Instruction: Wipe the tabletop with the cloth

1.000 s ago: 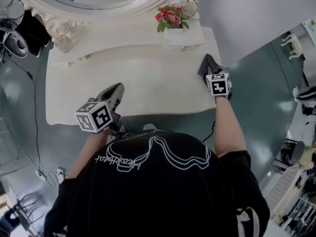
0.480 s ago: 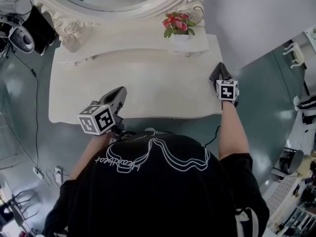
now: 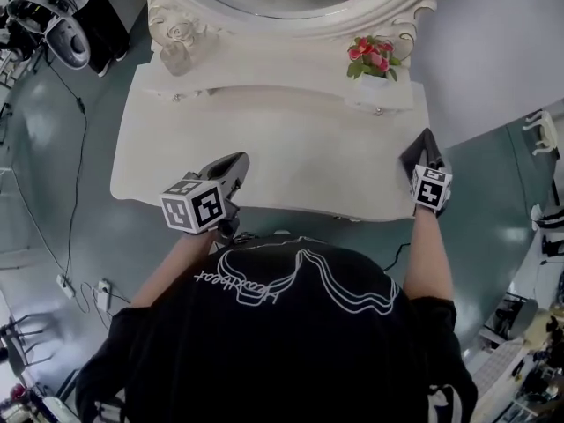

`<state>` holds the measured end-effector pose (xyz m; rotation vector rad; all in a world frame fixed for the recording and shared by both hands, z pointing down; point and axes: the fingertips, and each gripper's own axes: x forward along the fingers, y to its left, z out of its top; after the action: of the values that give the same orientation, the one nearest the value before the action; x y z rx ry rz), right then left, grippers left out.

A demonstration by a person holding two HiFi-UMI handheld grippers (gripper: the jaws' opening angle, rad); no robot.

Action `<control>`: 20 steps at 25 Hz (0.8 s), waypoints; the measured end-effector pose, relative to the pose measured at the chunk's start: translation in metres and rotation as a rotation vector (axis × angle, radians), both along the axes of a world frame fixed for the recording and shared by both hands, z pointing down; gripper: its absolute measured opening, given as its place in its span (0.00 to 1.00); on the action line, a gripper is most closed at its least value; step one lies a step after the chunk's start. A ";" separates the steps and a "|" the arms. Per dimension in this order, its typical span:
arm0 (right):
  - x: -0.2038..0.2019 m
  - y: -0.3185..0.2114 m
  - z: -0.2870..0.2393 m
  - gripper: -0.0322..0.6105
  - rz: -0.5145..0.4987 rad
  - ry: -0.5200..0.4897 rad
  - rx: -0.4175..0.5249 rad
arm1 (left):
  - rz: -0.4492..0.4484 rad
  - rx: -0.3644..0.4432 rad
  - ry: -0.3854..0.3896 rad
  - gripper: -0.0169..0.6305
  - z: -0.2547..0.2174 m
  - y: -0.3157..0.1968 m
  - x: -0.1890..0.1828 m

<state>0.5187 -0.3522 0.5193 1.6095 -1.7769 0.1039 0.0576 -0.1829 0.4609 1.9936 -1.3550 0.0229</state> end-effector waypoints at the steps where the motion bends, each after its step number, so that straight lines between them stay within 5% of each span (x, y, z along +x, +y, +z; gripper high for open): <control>1: -0.013 0.005 -0.009 0.13 -0.019 -0.005 0.013 | 0.006 -0.004 0.002 0.03 0.000 0.002 -0.004; 9: -0.152 0.043 -0.084 0.13 -0.231 -0.081 0.149 | 0.006 -0.001 0.000 0.03 -0.017 0.019 -0.053; 20: -0.420 0.115 -0.097 0.13 -0.630 -0.244 0.108 | -0.146 -0.003 0.008 0.03 -0.018 0.086 -0.174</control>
<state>0.0986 -0.2369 0.4219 1.0687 -2.4338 -0.0977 -0.1159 -0.0965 0.4433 1.8850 -1.4911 -0.0506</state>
